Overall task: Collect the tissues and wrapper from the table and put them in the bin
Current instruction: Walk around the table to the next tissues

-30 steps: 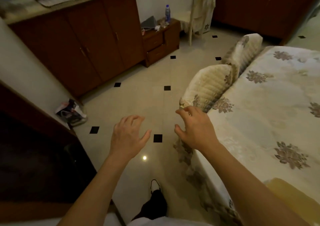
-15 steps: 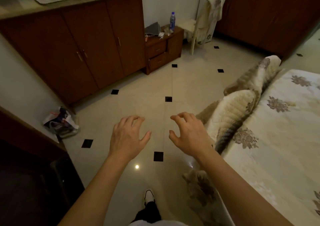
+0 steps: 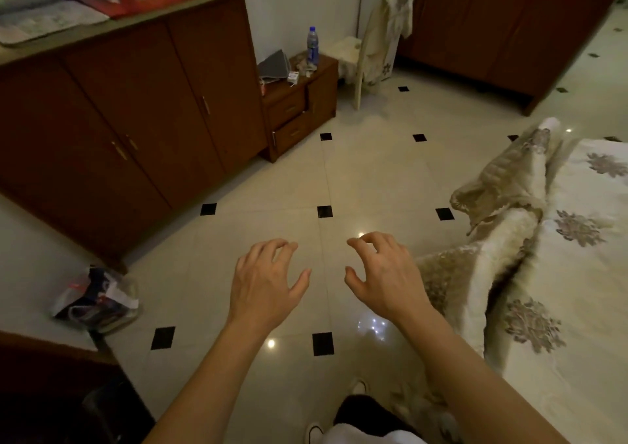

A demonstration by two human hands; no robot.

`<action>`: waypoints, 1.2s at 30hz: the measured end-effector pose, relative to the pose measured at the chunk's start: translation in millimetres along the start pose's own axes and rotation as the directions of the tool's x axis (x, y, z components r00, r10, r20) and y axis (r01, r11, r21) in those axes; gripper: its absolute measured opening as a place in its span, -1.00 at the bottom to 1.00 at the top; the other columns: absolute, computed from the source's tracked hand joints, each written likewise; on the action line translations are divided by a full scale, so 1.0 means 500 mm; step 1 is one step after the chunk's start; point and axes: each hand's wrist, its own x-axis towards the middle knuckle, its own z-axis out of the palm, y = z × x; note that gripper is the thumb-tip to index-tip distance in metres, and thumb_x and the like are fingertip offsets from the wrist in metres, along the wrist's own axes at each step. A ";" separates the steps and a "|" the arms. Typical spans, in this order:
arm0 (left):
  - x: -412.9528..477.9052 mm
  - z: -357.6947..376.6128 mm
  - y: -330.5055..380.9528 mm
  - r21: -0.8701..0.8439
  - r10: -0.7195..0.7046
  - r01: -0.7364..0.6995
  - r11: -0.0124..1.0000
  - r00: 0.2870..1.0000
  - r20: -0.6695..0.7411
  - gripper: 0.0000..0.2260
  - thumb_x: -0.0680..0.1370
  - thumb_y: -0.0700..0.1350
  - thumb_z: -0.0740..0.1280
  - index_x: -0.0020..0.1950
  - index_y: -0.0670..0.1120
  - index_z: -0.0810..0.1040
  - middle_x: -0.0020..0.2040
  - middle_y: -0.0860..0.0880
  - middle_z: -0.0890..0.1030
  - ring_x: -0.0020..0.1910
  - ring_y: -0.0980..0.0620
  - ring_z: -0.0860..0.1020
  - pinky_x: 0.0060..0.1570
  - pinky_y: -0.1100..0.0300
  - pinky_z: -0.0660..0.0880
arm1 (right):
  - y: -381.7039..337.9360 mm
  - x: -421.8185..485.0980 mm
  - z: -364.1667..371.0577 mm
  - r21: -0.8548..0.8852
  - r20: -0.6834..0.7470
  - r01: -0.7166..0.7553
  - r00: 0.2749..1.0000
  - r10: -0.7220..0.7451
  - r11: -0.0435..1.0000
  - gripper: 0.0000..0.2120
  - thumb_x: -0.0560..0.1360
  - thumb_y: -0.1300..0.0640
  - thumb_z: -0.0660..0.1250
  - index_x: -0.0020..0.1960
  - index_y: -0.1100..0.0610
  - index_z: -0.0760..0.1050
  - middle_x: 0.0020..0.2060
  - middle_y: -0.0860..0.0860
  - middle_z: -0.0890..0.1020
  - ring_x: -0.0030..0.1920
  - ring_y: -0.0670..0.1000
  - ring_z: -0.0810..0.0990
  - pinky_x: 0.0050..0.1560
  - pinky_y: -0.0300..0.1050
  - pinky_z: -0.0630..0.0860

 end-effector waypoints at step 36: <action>1.048 0.300 0.337 -0.157 0.530 -0.513 0.844 0.843 0.094 -0.61 0.51 0.11 0.35 0.26 -0.04 0.56 0.22 -0.04 0.58 0.18 -0.10 0.51 0.05 -0.01 0.46 | 0.609 0.645 0.043 0.049 -0.158 -0.570 0.806 0.570 0.820 -0.60 0.43 -0.04 0.37 0.23 0.08 0.56 0.08 0.07 0.61 0.11 0.10 0.56 0.02 0.03 0.52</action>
